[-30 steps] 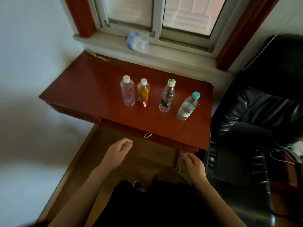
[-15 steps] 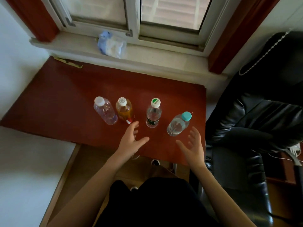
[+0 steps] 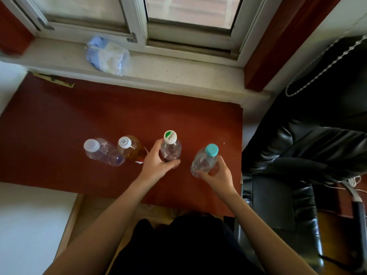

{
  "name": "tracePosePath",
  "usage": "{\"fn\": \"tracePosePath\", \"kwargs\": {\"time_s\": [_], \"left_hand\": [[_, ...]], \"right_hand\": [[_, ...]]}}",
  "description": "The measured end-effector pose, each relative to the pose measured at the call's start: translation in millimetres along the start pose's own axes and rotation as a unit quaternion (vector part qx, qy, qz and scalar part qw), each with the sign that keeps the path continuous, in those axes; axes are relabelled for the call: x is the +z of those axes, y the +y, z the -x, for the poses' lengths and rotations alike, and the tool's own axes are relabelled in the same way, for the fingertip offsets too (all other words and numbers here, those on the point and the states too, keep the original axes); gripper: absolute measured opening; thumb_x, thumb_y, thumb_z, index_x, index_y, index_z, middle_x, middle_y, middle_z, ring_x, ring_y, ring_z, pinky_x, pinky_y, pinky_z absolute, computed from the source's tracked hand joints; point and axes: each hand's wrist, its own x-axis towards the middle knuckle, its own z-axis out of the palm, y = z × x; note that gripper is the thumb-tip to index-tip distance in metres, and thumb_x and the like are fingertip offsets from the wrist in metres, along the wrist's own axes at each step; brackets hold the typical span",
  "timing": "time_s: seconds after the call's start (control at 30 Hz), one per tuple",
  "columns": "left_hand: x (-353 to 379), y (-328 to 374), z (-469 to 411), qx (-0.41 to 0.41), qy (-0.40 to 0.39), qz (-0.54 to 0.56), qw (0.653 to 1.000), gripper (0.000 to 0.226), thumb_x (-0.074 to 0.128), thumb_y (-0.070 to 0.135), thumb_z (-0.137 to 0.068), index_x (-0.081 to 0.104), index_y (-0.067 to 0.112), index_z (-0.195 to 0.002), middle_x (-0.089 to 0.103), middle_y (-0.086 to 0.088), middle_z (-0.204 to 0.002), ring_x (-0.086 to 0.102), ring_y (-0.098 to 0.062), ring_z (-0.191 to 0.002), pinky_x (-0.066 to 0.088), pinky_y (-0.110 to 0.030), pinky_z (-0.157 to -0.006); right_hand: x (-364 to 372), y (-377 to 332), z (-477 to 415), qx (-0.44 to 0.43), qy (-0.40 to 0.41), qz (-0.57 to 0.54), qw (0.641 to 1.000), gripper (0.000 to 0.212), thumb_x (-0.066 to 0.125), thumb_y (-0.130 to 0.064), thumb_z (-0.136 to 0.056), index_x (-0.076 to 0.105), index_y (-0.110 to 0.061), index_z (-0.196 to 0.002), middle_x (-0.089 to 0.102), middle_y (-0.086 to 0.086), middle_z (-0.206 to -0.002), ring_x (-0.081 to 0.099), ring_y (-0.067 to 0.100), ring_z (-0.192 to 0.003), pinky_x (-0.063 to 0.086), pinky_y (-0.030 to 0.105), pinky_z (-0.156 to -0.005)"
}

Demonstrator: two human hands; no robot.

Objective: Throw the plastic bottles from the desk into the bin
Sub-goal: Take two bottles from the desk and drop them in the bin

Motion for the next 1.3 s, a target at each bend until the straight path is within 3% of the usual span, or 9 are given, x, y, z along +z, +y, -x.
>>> {"fn": "tracePosePath", "kwargs": {"time_s": [0.1, 0.3, 0.47, 0.53, 0.67, 0.9, 1.0, 1.13, 1.3], "left_hand": [[-7, 9, 2, 0.012, -0.003, 0.005, 1.000, 0.066, 0.083, 0.024, -0.070, 0.049, 0.026, -0.126, 0.059, 0.019, -0.113, 0.050, 0.013, -0.103, 0.033, -0.008, -0.084], [-34, 17, 21, 0.077, -0.026, 0.006, 0.997, 0.060, 0.080, 0.043, -0.066, 0.054, 0.029, -0.118, 0.063, 0.010, -0.112, 0.059, -0.003, -0.105, 0.044, -0.021, -0.088], [-56, -15, 58, 0.085, -0.078, -0.019, 0.993, 0.071, 0.073, 0.062, -0.061, 0.054, 0.031, -0.122, 0.059, 0.007, -0.118, 0.057, -0.009, -0.110, 0.046, -0.032, -0.096], [-66, -36, 78, 0.084, -0.103, -0.040, 0.990, 0.072, 0.072, 0.064, -0.061, 0.053, 0.031, -0.123, 0.057, 0.007, -0.119, 0.056, -0.009, -0.112, 0.045, -0.033, -0.097], [-88, -83, 124, 0.082, -0.157, -0.076, 0.981, 0.068, 0.071, 0.064, -0.061, 0.054, 0.032, -0.119, 0.057, 0.003, -0.114, 0.054, -0.005, -0.108, 0.043, -0.022, -0.088], [-102, -119, 186, 0.089, -0.244, -0.113, 0.959, 0.055, 0.077, 0.045, -0.072, 0.055, 0.027, -0.119, 0.056, 0.002, -0.118, 0.053, -0.001, -0.101, 0.039, -0.015, -0.078], [-85, -107, 201, 0.122, -0.296, -0.112, 0.941, 0.042, 0.077, 0.032, -0.077, 0.054, 0.039, -0.110, 0.055, 0.003, -0.120, 0.052, 0.004, -0.099, 0.039, -0.013, -0.077], [-41, -79, 224, 0.185, -0.369, -0.135, 0.901, 0.043, 0.078, 0.043, -0.073, 0.049, 0.047, -0.103, 0.055, 0.009, -0.112, 0.053, 0.003, -0.099, 0.046, -0.028, -0.089], [31, -55, 268, 0.234, -0.445, -0.191, 0.843, 0.057, 0.077, 0.036, -0.076, 0.052, 0.022, -0.125, 0.048, -0.001, -0.120, 0.051, -0.016, -0.106, 0.040, -0.026, -0.086]], "right_hand": [[-6, -9, 0, -0.003, 0.014, -0.029, 0.999, 0.050, 0.083, -0.024, -0.071, 0.057, -0.024, -0.113, 0.069, -0.009, -0.100, 0.064, -0.005, -0.086, 0.051, 0.011, -0.069], [-9, -19, 24, -0.016, 0.061, -0.067, 0.996, 0.050, 0.081, -0.048, -0.067, 0.056, -0.036, -0.109, 0.063, -0.001, -0.111, 0.066, 0.015, -0.098, 0.058, 0.036, -0.084], [9, -12, 88, -0.001, 0.119, -0.048, 0.992, 0.060, 0.079, -0.046, -0.072, 0.052, -0.026, -0.122, 0.051, -0.002, -0.112, 0.058, 0.012, -0.097, 0.051, 0.020, -0.075], [28, 2, 125, 0.020, 0.130, -0.081, 0.988, 0.063, 0.078, -0.050, -0.070, 0.052, -0.027, -0.123, 0.055, -0.001, -0.113, 0.062, 0.013, -0.096, 0.055, 0.025, -0.076], [77, 32, 211, 0.063, 0.171, -0.163, 0.970, 0.048, 0.077, -0.034, -0.078, 0.054, -0.023, -0.119, 0.069, 0.001, -0.104, 0.071, 0.008, -0.084, 0.058, 0.021, -0.066], [132, 75, 342, 0.131, 0.304, -0.186, 0.925, 0.048, 0.079, -0.035, -0.077, 0.056, -0.023, -0.118, 0.071, -0.002, -0.102, 0.070, 0.007, -0.087, 0.059, 0.025, -0.070], [131, 79, 387, 0.136, 0.372, -0.184, 0.900, 0.044, 0.077, -0.033, -0.079, 0.056, -0.023, -0.116, 0.069, -0.004, -0.102, 0.069, 0.006, -0.087, 0.058, 0.023, -0.069], [129, 97, 449, 0.157, 0.458, -0.205, 0.850, 0.045, 0.076, -0.032, -0.081, 0.055, -0.019, -0.118, 0.068, -0.003, -0.105, 0.069, 0.007, -0.088, 0.057, 0.020, -0.067], [141, 126, 525, 0.182, 0.540, -0.277, 0.774, 0.048, 0.076, -0.027, -0.081, 0.054, -0.015, -0.122, 0.070, 0.004, -0.108, 0.072, 0.014, -0.092, 0.059, 0.023, -0.069]]}}
